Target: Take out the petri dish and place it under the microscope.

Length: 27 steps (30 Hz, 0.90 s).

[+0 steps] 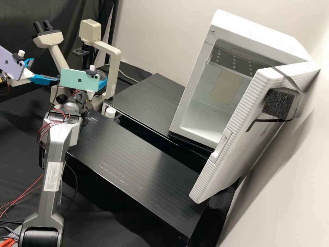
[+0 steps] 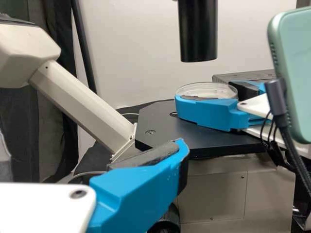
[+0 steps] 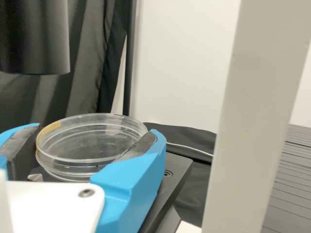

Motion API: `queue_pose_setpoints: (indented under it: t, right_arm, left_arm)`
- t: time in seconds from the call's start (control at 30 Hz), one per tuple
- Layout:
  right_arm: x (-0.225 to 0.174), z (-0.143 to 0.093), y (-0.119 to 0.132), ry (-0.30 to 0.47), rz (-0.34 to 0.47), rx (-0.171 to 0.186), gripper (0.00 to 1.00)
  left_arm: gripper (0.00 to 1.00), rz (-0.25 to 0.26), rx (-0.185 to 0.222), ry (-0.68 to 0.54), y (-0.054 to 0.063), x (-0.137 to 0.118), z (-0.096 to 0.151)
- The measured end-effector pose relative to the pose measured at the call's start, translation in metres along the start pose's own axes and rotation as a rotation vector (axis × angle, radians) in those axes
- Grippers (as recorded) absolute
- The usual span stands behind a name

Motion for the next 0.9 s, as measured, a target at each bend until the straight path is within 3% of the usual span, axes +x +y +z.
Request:
queue_pose_setpoints:
  t: [0.23,0.6,0.63,0.9]
  right_arm:
    - [-0.0022,0.0007,-0.0043,0.042,-0.012,0.039,0.00]
    - [-0.0037,-0.0024,-0.0058,0.034,-0.020,0.007,0.00]
    - [-0.0039,-0.0027,-0.0052,0.034,-0.018,-0.001,1.00]
    - [-0.0041,-0.0042,-0.0063,0.016,-0.013,-0.056,1.00]
  left_arm:
    - [1.00,0.000,0.000,0.000,0.0000,0.0000,0.0000]
    - [1.00,0.000,0.000,0.000,0.0000,0.0000,0.0000]
    - [1.00,0.000,0.000,0.000,0.0000,0.0000,0.0000]
    - [1.00,0.000,0.000,0.000,0.0000,0.0000,0.0000]
